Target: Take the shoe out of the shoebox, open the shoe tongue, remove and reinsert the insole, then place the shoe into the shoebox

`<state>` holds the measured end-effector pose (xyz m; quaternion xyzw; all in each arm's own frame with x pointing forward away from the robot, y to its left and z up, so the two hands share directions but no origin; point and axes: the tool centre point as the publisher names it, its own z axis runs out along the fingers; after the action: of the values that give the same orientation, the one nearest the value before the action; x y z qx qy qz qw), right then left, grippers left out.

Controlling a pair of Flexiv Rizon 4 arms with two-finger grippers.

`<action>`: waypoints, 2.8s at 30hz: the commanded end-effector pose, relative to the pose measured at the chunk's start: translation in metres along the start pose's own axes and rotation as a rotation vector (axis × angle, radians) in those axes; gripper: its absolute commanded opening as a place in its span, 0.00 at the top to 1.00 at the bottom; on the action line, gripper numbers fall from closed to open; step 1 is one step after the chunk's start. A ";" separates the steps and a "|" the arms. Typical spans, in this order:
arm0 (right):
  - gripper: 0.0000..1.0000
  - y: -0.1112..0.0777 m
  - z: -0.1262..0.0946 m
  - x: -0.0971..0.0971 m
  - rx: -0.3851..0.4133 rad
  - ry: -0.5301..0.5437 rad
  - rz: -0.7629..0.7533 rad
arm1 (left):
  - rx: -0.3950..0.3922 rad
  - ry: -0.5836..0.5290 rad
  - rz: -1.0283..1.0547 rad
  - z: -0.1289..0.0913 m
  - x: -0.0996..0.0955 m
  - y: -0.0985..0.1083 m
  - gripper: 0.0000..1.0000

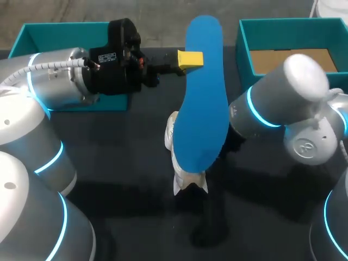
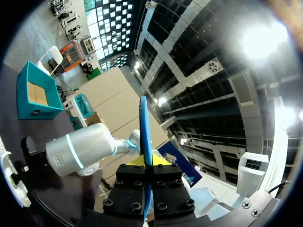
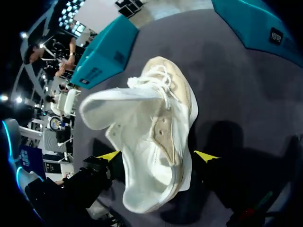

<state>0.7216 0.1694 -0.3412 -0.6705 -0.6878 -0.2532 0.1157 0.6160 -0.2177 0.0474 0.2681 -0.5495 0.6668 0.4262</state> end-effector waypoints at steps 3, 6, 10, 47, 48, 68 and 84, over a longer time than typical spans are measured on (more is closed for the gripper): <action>0.00 0.007 -0.047 -0.008 -0.050 0.209 -0.028 | 0.003 0.001 0.000 0.002 -0.001 0.000 1.00; 0.00 0.007 -0.047 -0.008 -0.050 0.209 -0.028 | 0.003 0.001 0.000 0.002 -0.001 0.000 1.00; 0.00 0.007 -0.047 -0.008 -0.050 0.209 -0.028 | 0.003 0.001 0.000 0.002 -0.001 0.000 1.00; 0.00 0.052 -0.166 0.043 -0.077 0.823 0.044 | 0.003 0.001 0.000 0.002 -0.001 0.000 1.00; 0.00 0.052 -0.166 0.043 -0.077 0.823 0.044 | 0.003 0.001 0.000 0.002 -0.001 0.000 1.00; 0.00 0.056 -0.193 0.064 -0.032 0.818 0.039 | 0.003 0.001 0.000 0.002 -0.001 0.000 1.00; 0.00 0.055 -0.194 0.075 -0.020 0.850 0.082 | 0.003 0.001 0.000 0.002 -0.001 0.000 1.00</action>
<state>0.7352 0.1330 -0.1289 -0.5329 -0.5495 -0.5092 0.3933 0.6160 -0.2177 0.0475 0.2681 -0.5494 0.6668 0.4262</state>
